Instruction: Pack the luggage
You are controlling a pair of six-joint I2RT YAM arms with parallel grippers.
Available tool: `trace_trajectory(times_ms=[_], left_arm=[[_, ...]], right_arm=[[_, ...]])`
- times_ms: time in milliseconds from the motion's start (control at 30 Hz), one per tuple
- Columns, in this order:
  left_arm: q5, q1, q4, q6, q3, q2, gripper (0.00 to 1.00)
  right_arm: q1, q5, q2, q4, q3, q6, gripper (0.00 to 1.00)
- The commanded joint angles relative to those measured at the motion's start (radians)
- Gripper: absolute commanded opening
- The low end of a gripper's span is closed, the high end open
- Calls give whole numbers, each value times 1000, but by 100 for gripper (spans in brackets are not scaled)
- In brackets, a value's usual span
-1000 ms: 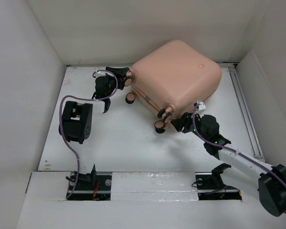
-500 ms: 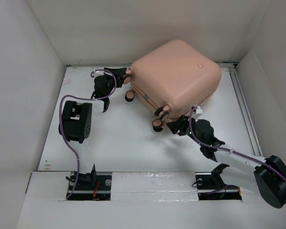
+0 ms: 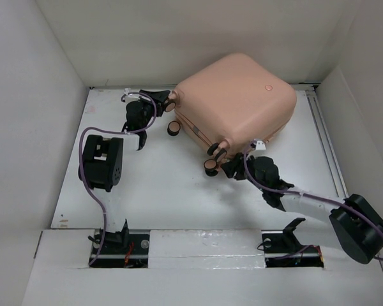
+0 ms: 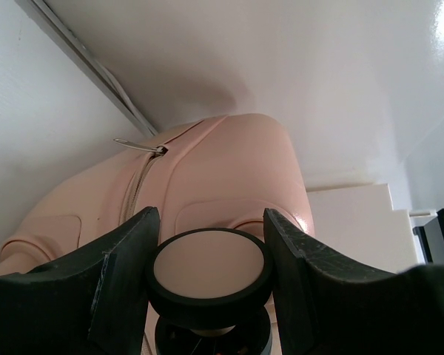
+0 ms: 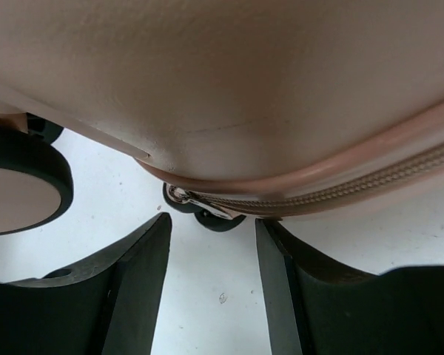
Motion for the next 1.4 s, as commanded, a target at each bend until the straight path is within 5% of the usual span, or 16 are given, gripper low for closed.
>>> trace_trajectory(times_ms=[0,300,467,633,933,1067,1233,1367], left_arm=[[24,-10,62,39,-8,-89,0],[15,-10,71,66,-46,-109,0],[-4,-29,71,85,-67,-130,0],[-25,-29,82,105,-110,-179,0],[-100,-81,145,166,-420,-417,0],[-165,-145,154,175,-583,-549,0],[-211,-254,87,198,-699,-724,0],[-223,-326,30,208,-753,-817,0]], right_arm=[[-16,-30,33,155,52,-34,55],[-16,-49,72,315,40,9,29],[14,22,81,378,17,44,1],[92,140,26,412,-47,30,0],[338,510,-306,-267,-47,48,0],[396,643,-354,-386,0,38,0],[565,807,-229,-235,37,-48,0],[681,967,54,-96,147,-166,0]])
